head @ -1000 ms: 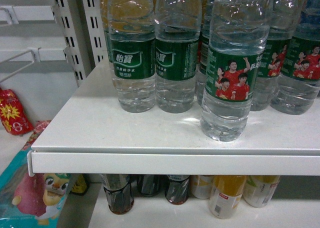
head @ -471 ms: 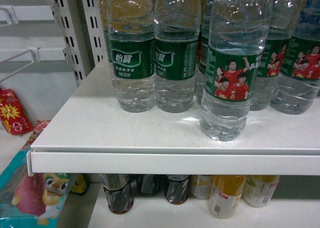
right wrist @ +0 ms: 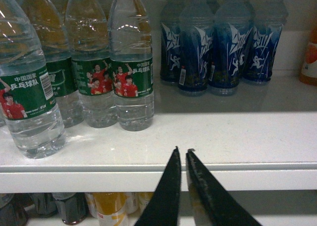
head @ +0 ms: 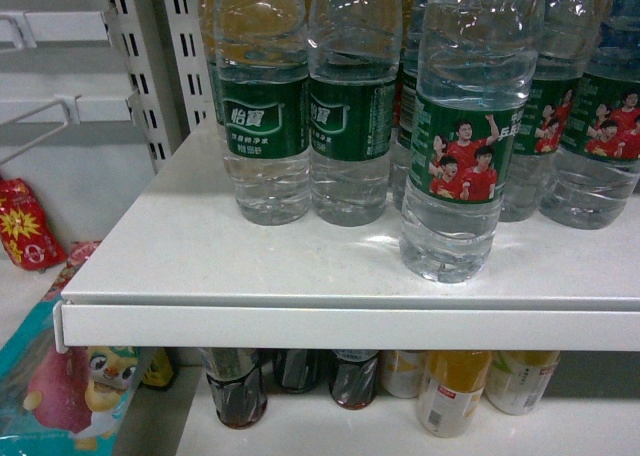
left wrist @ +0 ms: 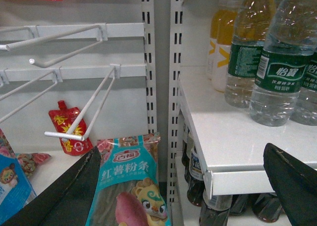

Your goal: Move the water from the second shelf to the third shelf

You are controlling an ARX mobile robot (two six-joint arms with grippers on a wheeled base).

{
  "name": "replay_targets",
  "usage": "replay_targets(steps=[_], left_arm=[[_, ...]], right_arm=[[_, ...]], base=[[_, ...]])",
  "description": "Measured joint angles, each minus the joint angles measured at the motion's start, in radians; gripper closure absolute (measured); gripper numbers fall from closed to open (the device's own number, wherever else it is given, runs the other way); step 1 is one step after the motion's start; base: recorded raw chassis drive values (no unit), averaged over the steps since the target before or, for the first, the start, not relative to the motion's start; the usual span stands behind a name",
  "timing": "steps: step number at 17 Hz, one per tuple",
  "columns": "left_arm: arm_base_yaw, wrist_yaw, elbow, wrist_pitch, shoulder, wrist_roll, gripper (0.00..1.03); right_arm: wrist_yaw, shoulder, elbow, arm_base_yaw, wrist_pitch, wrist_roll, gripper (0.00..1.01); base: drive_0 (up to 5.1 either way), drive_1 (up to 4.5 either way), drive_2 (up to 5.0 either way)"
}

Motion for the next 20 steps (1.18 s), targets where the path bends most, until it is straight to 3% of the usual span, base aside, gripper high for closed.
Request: replay_targets(steps=[6,7,20], left_arm=[[0.000,0.000,0.000,0.000,0.000,0.000,0.05],[0.000,0.000,0.000,0.000,0.000,0.000,0.05],[0.000,0.000,0.000,0.001,0.000,0.000,0.05]], right_arm=[[0.000,0.000,0.000,0.000,0.000,0.000,0.11],[0.000,0.000,0.000,0.000,0.000,0.000,0.01],[0.000,0.000,0.000,0.000,0.002,0.000,0.03]], base=[[0.0,0.00,0.0],[0.0,0.00,0.0],[0.0,0.00,0.0]])
